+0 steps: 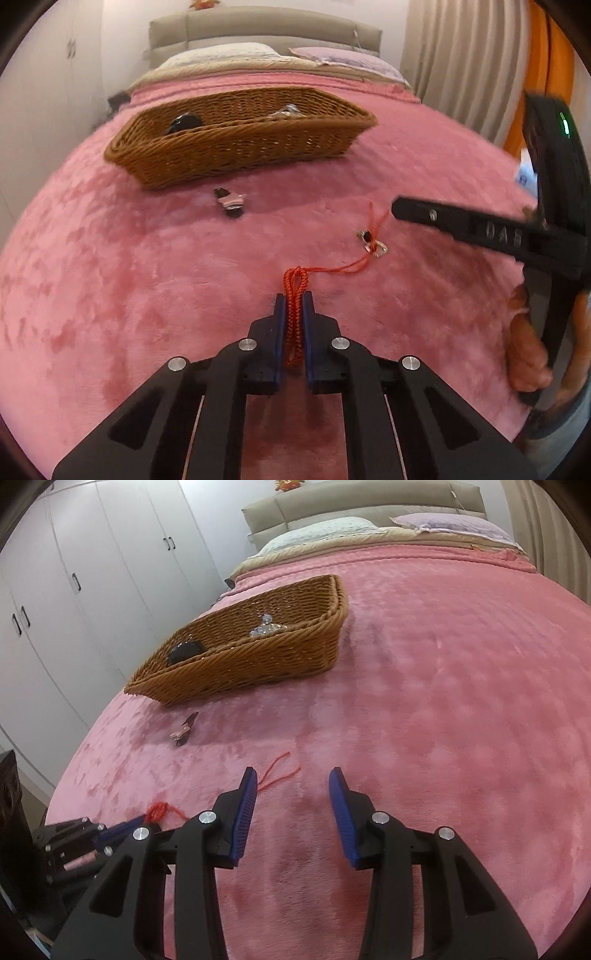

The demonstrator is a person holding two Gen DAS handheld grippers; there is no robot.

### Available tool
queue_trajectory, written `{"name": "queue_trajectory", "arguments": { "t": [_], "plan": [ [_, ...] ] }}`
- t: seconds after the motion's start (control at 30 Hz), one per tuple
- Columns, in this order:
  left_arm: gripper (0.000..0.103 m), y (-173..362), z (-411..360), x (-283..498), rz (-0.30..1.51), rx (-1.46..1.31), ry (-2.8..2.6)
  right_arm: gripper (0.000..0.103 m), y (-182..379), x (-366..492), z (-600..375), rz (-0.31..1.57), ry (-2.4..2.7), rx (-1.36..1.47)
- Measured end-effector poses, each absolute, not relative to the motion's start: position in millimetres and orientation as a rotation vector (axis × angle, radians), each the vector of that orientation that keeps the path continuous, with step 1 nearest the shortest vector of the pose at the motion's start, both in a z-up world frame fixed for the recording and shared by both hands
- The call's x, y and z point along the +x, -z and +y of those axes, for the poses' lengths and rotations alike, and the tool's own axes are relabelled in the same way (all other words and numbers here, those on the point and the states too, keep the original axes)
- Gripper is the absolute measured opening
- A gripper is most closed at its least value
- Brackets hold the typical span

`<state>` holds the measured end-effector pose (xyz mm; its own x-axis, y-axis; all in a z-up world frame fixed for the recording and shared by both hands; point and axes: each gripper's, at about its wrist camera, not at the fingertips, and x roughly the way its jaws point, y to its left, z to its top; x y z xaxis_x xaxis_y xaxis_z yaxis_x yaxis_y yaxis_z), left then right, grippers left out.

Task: Organize jewelry
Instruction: 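Grasp the red cord with the left gripper while the right grasps the pink charm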

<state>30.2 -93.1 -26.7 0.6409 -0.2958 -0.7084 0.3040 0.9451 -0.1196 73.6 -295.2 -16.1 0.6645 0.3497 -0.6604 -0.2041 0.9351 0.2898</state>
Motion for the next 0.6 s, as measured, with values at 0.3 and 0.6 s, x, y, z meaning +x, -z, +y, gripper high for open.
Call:
{"name": "queue_trajectory", "arguments": {
  "t": [0.3,0.6],
  "plan": [
    [0.006,10.6,-13.9,47.4,0.742,-0.165,0.23,0.037,11.1,73.4,-280.4,0.774,-0.288,0.136],
    [0.006,-6.5,33.0,76.8,0.706,-0.135,0.08,0.037,-1.8,100.1,-200.5,0.819,-0.37,0.057]
  ]
}}
